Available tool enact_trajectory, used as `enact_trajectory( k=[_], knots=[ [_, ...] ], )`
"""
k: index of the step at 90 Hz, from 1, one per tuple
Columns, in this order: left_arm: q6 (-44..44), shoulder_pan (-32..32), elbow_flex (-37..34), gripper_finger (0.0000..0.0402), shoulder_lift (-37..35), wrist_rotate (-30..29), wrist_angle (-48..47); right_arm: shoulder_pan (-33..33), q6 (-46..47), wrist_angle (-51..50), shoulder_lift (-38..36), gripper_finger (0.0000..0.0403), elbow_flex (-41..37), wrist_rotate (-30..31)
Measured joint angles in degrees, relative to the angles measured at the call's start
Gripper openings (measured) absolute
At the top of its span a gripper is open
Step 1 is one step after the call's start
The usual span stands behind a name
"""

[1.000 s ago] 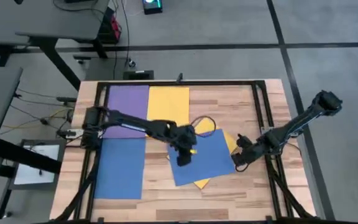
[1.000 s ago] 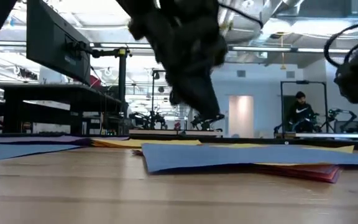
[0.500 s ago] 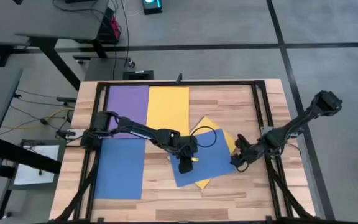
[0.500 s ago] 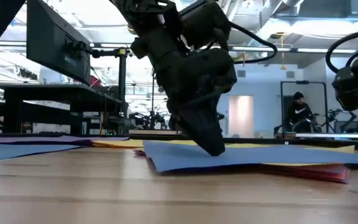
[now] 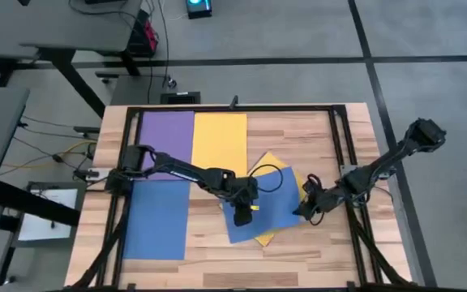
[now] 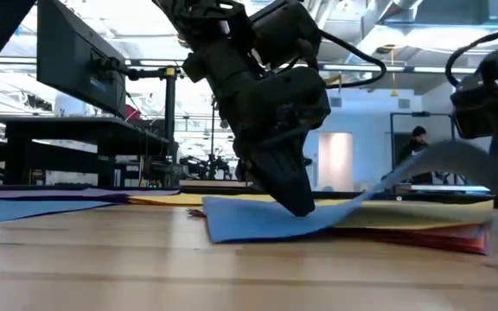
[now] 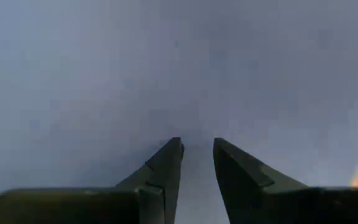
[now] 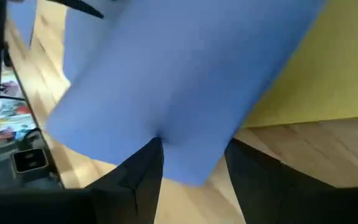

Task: Organize paper
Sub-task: Stack the blue paper on top of the blue paper

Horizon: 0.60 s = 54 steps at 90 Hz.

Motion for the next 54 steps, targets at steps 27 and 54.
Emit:
enact_trajectory(
  k=[27,54],
  knots=[
    [-0.2,0.0,0.0,0.0081,0.0,0.0,0.0,0.1,-5.8,4.4,0.0,0.0164,-0.1,3.1],
    [0.0,0.0,-0.1,0.0081,0.0,0.0,0.0,-2.1,-4.7,2.5,0.0,0.0143,0.0,4.8]
  ],
)
